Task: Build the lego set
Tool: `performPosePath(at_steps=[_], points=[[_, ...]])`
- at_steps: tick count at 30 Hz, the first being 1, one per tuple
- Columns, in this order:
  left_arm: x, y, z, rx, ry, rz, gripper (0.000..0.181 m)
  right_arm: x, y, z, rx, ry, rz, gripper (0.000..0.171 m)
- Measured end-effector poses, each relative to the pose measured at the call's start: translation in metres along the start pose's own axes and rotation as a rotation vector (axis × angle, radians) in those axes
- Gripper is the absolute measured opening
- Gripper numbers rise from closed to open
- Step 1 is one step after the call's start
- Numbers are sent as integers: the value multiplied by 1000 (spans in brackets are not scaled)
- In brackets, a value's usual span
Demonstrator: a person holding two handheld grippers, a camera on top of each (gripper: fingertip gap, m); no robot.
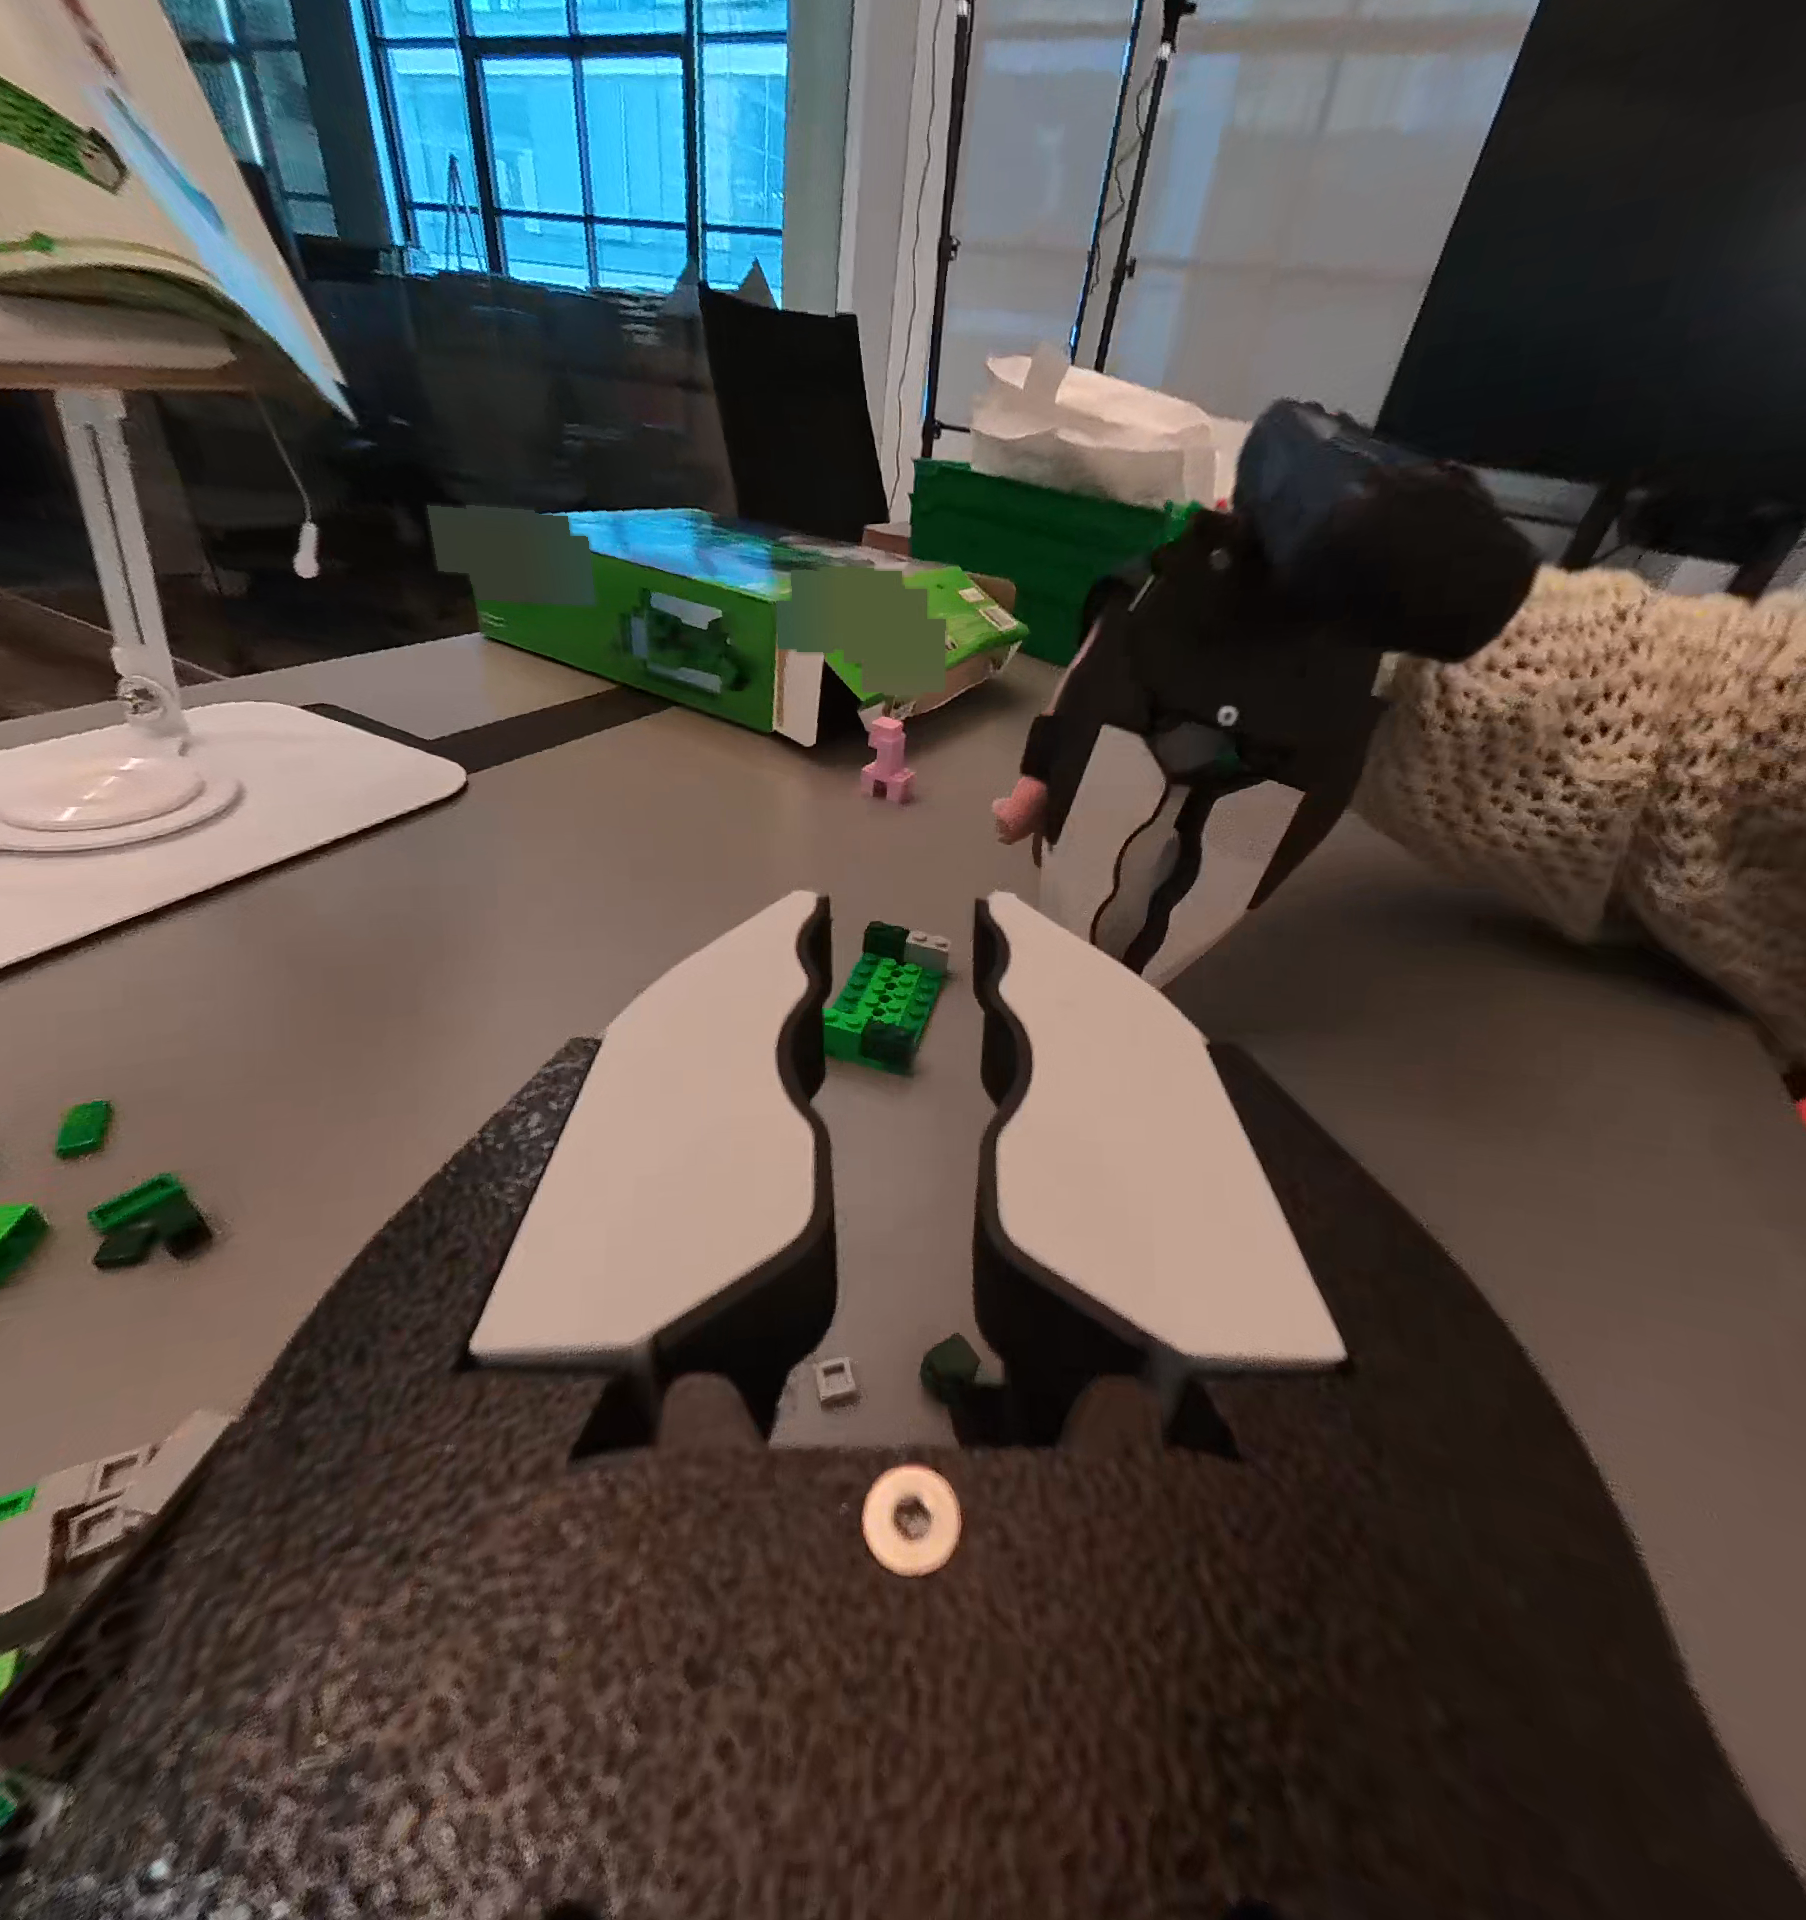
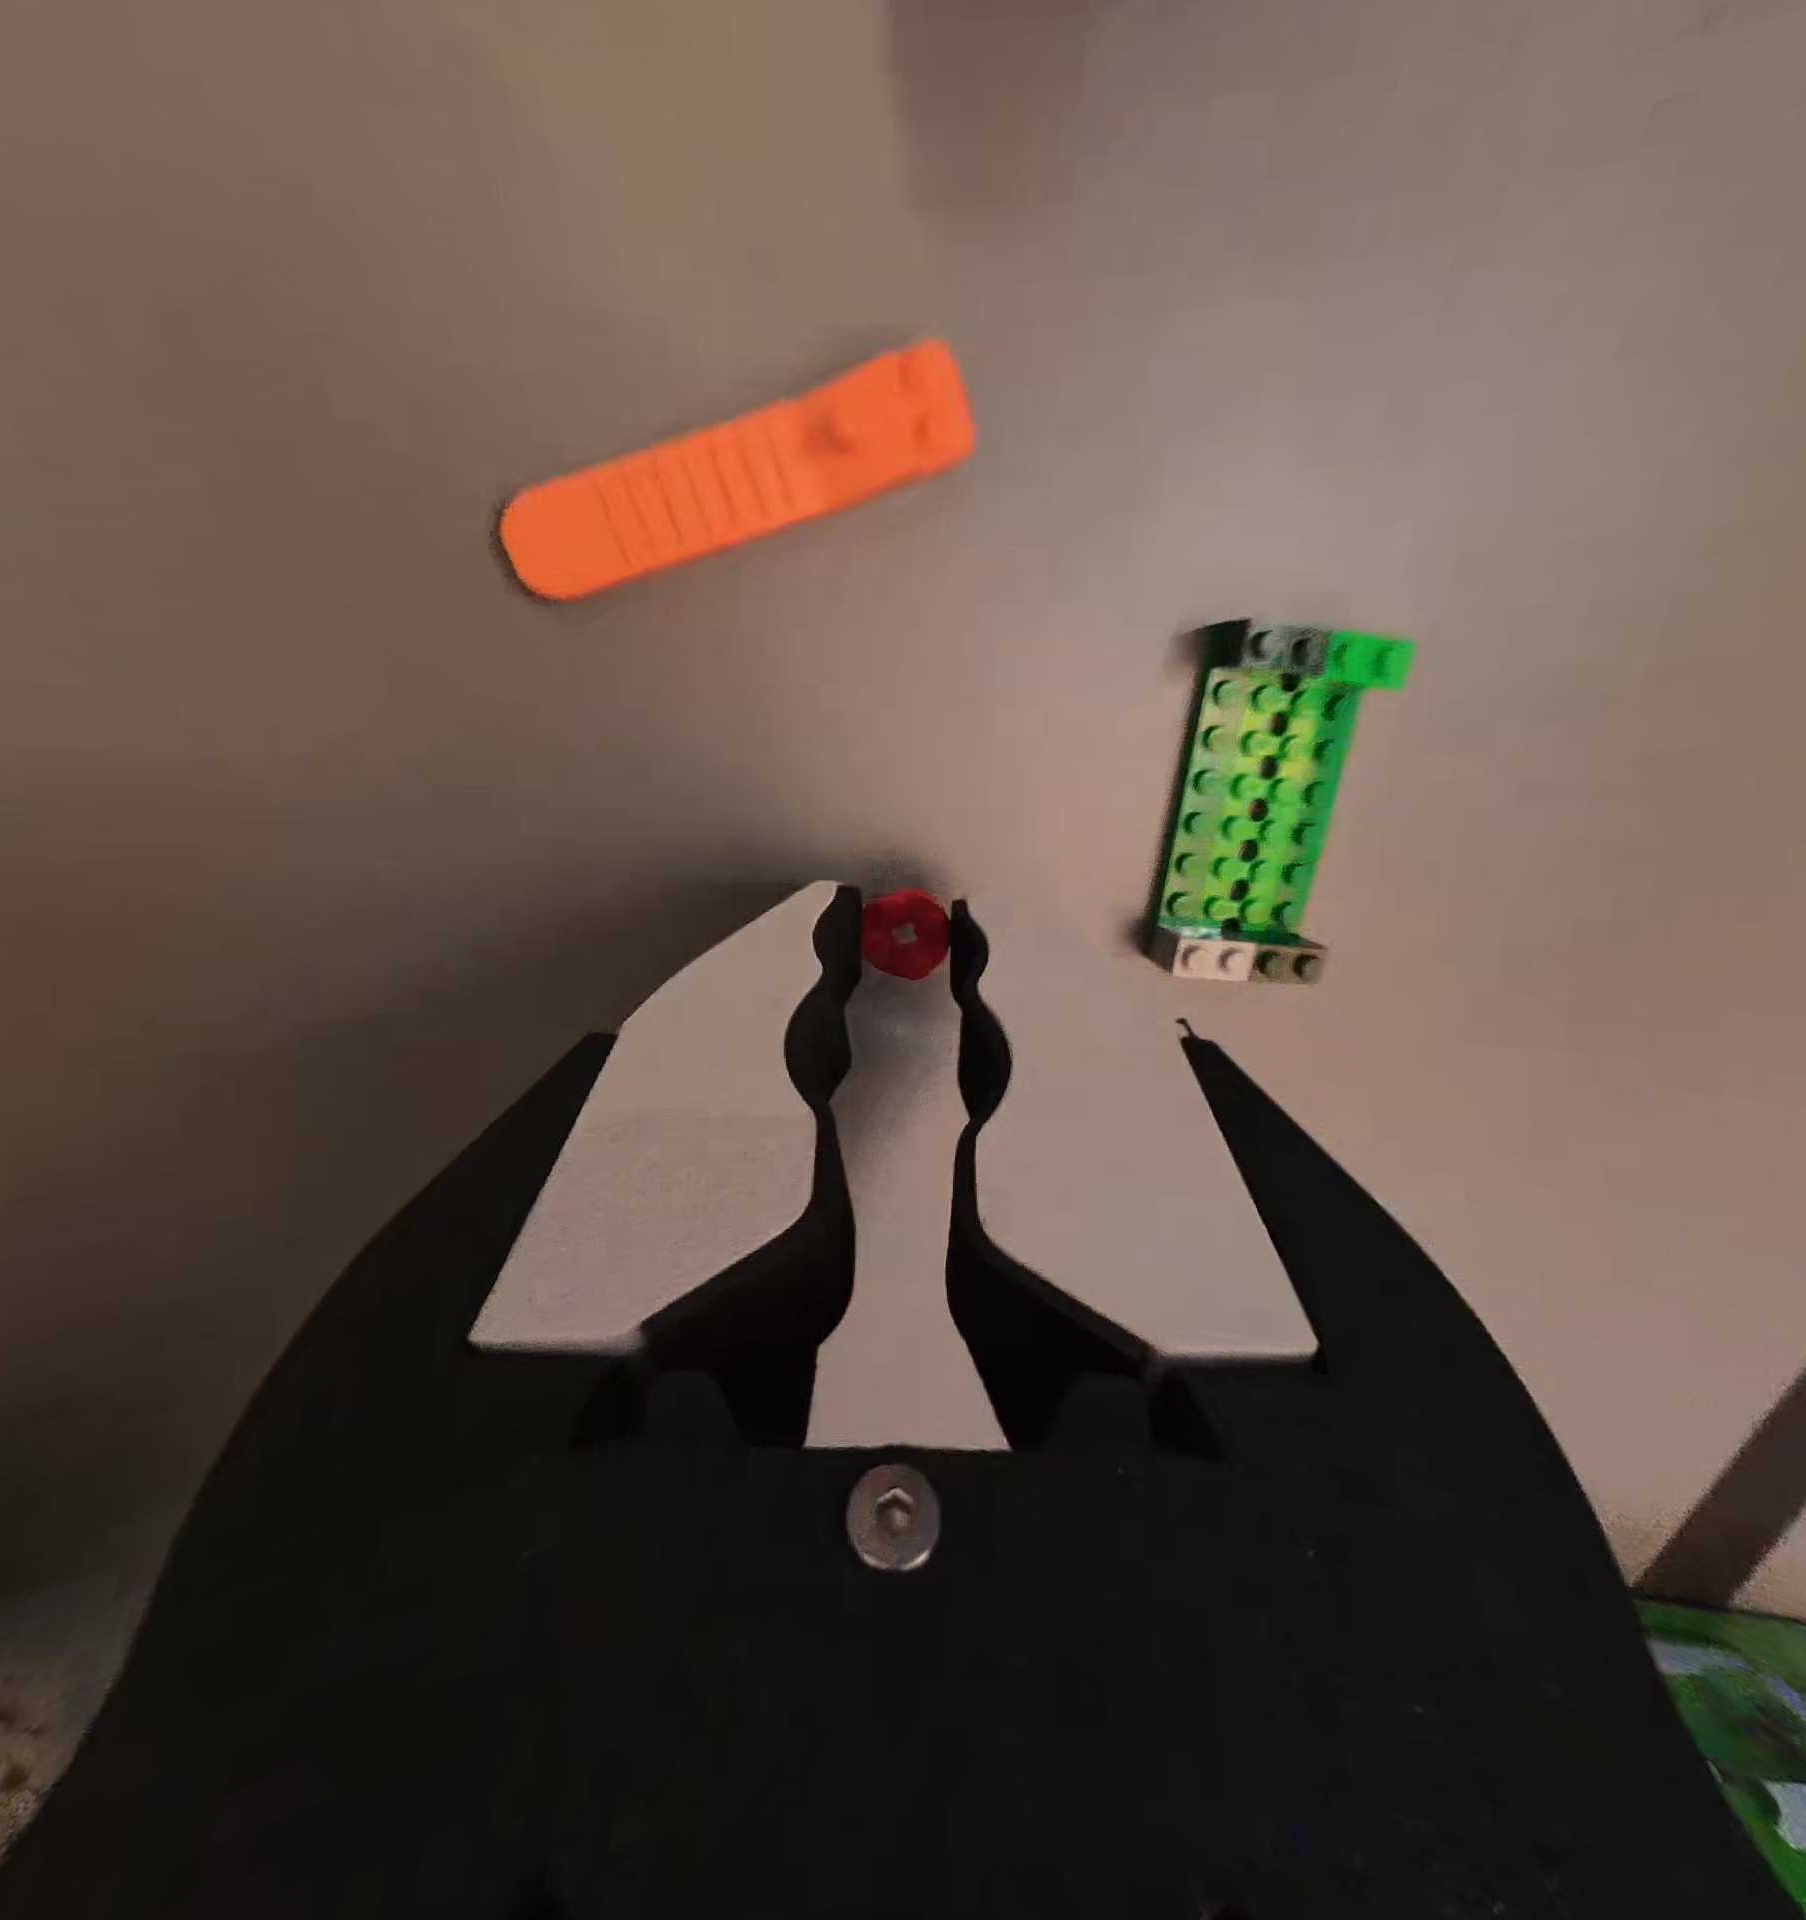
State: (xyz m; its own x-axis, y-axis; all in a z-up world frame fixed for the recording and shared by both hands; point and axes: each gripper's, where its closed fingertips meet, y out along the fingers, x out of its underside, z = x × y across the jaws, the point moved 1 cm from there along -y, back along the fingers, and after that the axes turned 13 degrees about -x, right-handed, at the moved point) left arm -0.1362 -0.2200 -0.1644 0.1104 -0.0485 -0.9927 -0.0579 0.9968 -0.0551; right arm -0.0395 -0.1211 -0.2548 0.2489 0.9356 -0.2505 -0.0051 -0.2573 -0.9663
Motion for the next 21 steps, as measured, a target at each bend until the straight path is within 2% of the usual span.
performPosePath(at_steps=[1,7,10,15,17,21], points=[[2,1,2,7,7,-10,25,2,3,-1,-24,4,-29,16],[13,5,11,29,45,-55,24,3,4,1,-63,23,-74,17],[16,7,14,35,54,-65,24,5,-1,-1,-63,71,-66,31],[15,8,13,25,70,-61,24,6,-12,2,35,203,118,33],[13,7,13,27,65,-56,24,4,-11,2,60,188,192,29],[16,9,15,37,67,-68,24,3,-7,1,16,192,270,24]])
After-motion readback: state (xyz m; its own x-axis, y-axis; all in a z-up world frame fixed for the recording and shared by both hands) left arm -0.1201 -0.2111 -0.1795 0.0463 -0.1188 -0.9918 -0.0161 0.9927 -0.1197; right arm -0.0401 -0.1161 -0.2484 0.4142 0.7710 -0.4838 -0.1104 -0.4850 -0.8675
